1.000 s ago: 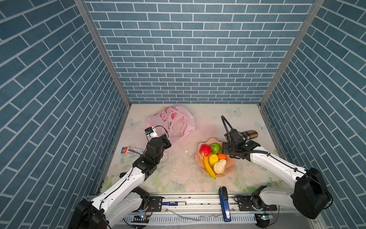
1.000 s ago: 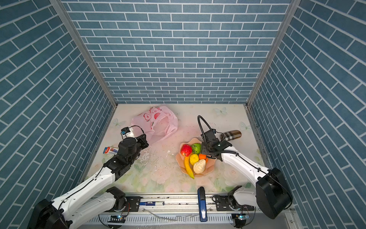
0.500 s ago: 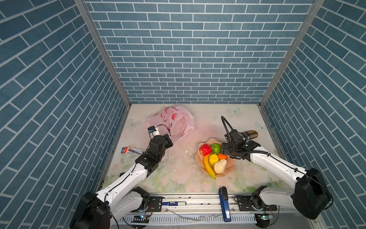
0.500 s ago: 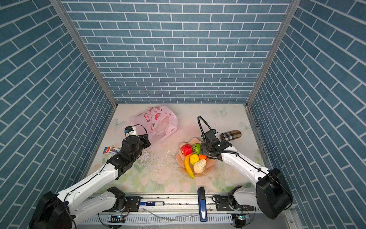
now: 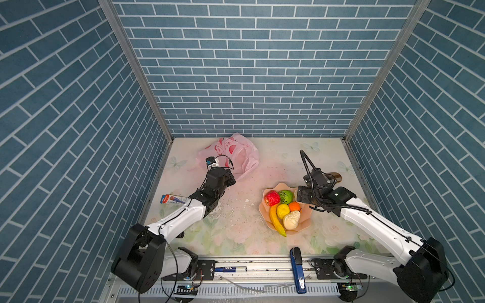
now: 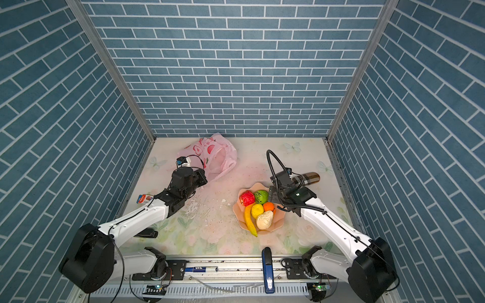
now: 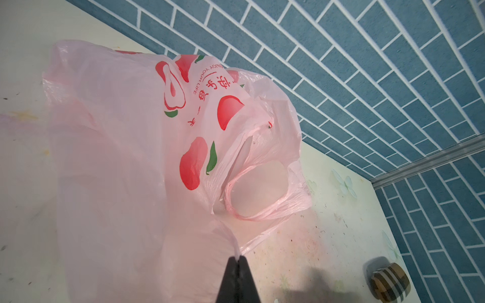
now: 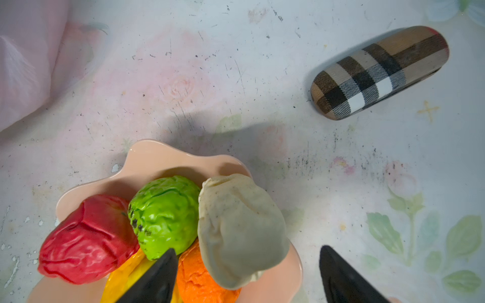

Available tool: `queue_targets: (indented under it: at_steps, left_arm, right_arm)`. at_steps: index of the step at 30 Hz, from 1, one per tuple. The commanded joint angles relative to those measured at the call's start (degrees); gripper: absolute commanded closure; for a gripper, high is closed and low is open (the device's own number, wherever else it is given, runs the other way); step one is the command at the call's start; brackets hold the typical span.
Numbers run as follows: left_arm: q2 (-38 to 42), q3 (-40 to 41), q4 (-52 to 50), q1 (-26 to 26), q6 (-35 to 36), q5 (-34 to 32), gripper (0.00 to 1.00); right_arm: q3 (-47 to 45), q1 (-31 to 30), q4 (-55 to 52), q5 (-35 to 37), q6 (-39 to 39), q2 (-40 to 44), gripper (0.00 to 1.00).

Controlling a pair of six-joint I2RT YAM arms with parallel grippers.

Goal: Take fruits out of the plastic bag
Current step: Place the fruit on the plate, then reset both arms

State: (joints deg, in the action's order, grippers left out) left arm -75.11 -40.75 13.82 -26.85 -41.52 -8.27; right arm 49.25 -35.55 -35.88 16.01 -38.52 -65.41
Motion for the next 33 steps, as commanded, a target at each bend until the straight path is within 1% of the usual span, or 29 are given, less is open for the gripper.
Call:
queue_targets:
  at_steps: [1, 3, 6, 9, 12, 14, 20, 22, 23, 28, 30, 33]
  left_arm:
    - [-3.2, -3.7, 2.6, 0.6, 1.9, 2.0, 1.0]
    - [-5.6, -6.0, 2.5, 0.7, 2.6, 2.5, 0.99]
    - [-8.5, -8.7, 2.4, 0.8, 3.2, 2.7, 0.91]
    - [-9.1, -9.8, 2.2, 0.8, 3.5, 2.5, 0.76]
    - [-7.4, -10.0, 1.5, 0.9, 4.0, 1.3, 0.61]
    - [-5.4, -9.8, 0.3, 0.9, 4.8, 0.6, 0.47]
    - [2.2, -8.9, -6.9, 0.8, 6.5, 1.2, 0.19]
    - [5.0, -8.7, -11.0, 0.9, 6.6, 1.3, 0.05]
    - [6.5, -8.5, -13.0, 0.8, 6.5, 1.6, 0.01]
    - [13.1, -7.8, -22.1, 0.9, 7.4, 1.8, 0.01]
    - [15.7, -7.6, -25.4, 0.9, 7.8, 0.9, 0.01]
    - [19.3, -7.3, -30.5, 0.9, 9.1, -2.2, 0.01]
  right_arm:
    - [2.3, 0.4, -2.7, 2.5, 1.0, 1.4, 0.15]
    - [1.8, 0.6, -2.2, 2.8, 1.1, 1.5, 0.15]
    - [0.6, 0.9, 0.5, 2.5, 1.1, 1.6, 0.15]
    - [-1.0, 1.5, 3.5, 1.9, 1.1, 1.7, 0.14]
    - [-2.3, 2.4, 6.5, 1.2, 1.8, 1.8, 0.14]
    - [-3.5, 3.3, 9.4, -0.3, 2.0, 2.1, 0.14]
    - [-4.1, 6.3, 12.7, -2.0, 4.6, 2.6, 0.13]
    - [-3.9, 7.6, 12.7, -2.2, 5.9, 3.2, 0.13]
    - [-4.0, 8.3, 12.9, -2.2, 6.4, 3.7, 0.12]
    - [-4.9, 12.3, 14.1, -3.0, 8.5, 5.4, 0.13]
    - [-5.4, 14.0, 15.1, -3.4, 9.9, 6.0, 0.13]
    - [-6.4, 16.8, 16.7, -3.9, 12.1, 6.3, 0.12]
